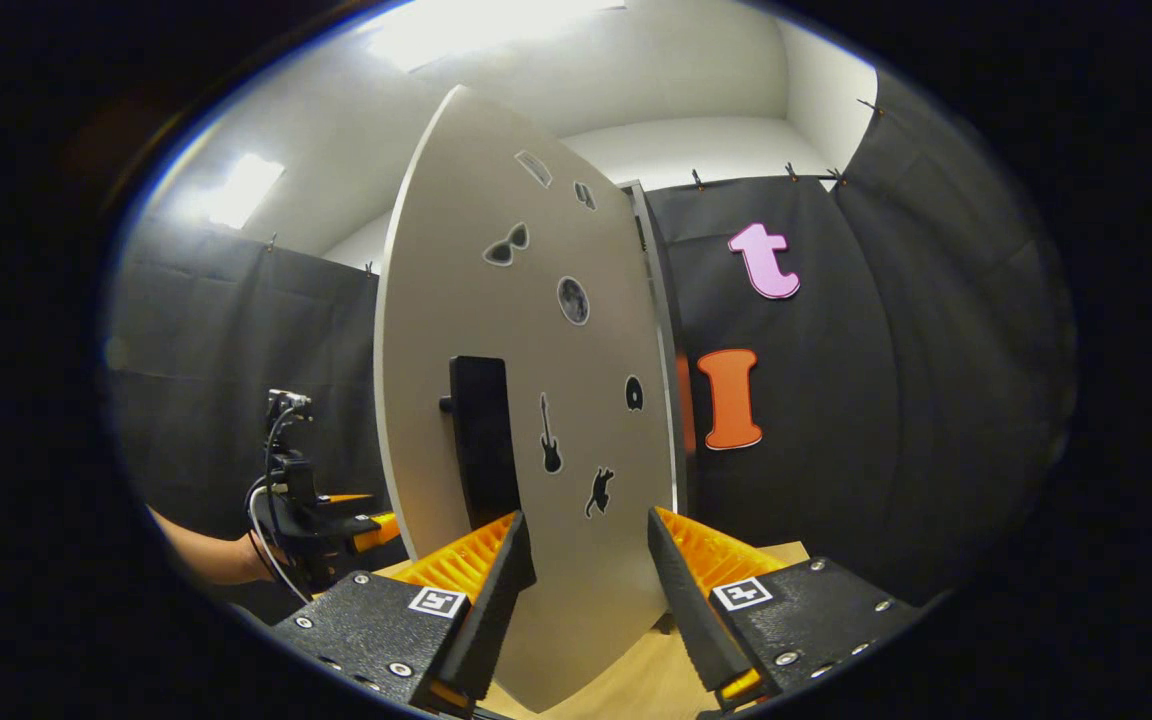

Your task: Open the cabinet door with the right hand, grasp the bottle in the cabinet with the left hand and place it on the coaster, then close the cabinet door with the right hand.

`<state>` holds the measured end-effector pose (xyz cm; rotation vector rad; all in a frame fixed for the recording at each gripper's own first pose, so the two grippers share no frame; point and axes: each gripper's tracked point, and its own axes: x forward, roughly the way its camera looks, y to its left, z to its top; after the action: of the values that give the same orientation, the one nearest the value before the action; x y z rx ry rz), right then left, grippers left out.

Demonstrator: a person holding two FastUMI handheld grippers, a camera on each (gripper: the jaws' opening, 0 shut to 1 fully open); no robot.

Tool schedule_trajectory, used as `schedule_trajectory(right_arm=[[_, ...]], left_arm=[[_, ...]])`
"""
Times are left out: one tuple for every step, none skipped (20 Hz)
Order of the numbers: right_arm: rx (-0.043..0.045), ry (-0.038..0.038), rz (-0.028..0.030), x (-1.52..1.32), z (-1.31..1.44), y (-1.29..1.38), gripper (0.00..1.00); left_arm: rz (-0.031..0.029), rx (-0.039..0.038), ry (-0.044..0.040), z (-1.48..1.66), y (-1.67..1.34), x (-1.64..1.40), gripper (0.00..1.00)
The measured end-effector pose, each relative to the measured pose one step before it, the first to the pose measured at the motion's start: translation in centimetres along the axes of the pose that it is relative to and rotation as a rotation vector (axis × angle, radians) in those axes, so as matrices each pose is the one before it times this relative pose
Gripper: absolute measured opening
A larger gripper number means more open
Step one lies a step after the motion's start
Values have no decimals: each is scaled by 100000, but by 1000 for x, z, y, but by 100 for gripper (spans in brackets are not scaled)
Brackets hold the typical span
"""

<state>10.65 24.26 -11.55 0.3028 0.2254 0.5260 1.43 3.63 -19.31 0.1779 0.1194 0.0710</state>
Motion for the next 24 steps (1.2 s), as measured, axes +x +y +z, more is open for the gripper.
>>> schedule_trajectory(right_arm=[[-145, -300, -1098, 261, -74, -61, 75], [-299, -631, -1493, 198, -64, -40, 75], [-295, -396, -1184, 267, -59, 27, 75], [142, -108, -104, 112, -59, 369, 75], [955, 644, 67, 295, -124, 633, 75], [388, 499, 24, 396, -148, 740, 75], [-429, -184, 88, 604, 185, 484, 75], [-777, 13, 350, 424, -158, 614, 80], [-112, 221, 716, 542, -113, 711, 75], [956, 719, 1053, 297, -388, 731, 75], [1484, 423, 1037, 240, -293, 637, 75], [1527, 232, 885, 555, -106, 556, 75], [977, 346, 823, 435, -222, 379, 75], [475, 246, 736, 349, -286, 316, 75], [163, 102, 639, 536, -351, 189, 75], [377, 186, 570, 602, -258, 280, 75], [501, 269, 855, 574, -240, 252, 75], [922, -120, 842, 323, -190, 246, 75], [1318, 326, 782, 624, -149, 130, 76], [1436, 367, 830, 328, -152, 178, 84], [891, 529, 801, 619, -241, 69, 77], [218, 156, 642, 289, 135, -100, 77], [-342, 153, 457, 337, 83, -21, 77], [-287, 237, 658, 253, -33, 173, 77]], left_arm=[[-909, -1295, -485, 128, 285, 309, 100], [-1260, -1140, -655, 103, 130, 445, 99], [-830, -254, 220, -108, 416, 518, 97], [-763, 131, 169, -65, 466, 450, 99], [-827, -28, -120, 222, 509, 469, 98], [-1092, -419, -502, 283, 470, 524, 98], [-647, -411, -592, 226, 477, 537, 98], [-89, -272, -411, 255, 600, 330, 98], [-180, -489, -607, 214, 524, 397, 98], [-300, -496, -377, 180, 430, 348, 98], [293, -439, 203, -117, 582, 312, 99], [770, -583, 452, -167, 715, 174, 99], [499, -981, 404, -169, 536, 208, 99], [216, -709, 280, -112, 442, 83, 99], [341, -64, 319, -94, 74, -184, 98], [217, 410, 115, -48, 366, 91, 98], [457, 589, 167, -39, 453, 73, 98], [839, 294, 239, -96, 599, 84, 98], [639, -461, 453, -164, 355, 114, 98], [621, -1015, 485, -209, 539, -41, 99], [478, -986, 208, -152, 598, 68, 99], [591, -467, 351, -139, 469, 46, 99], [514, -89, 157, -86, 517, 100, 99], [692, 117, -10, -33, 524, 61, 98]])
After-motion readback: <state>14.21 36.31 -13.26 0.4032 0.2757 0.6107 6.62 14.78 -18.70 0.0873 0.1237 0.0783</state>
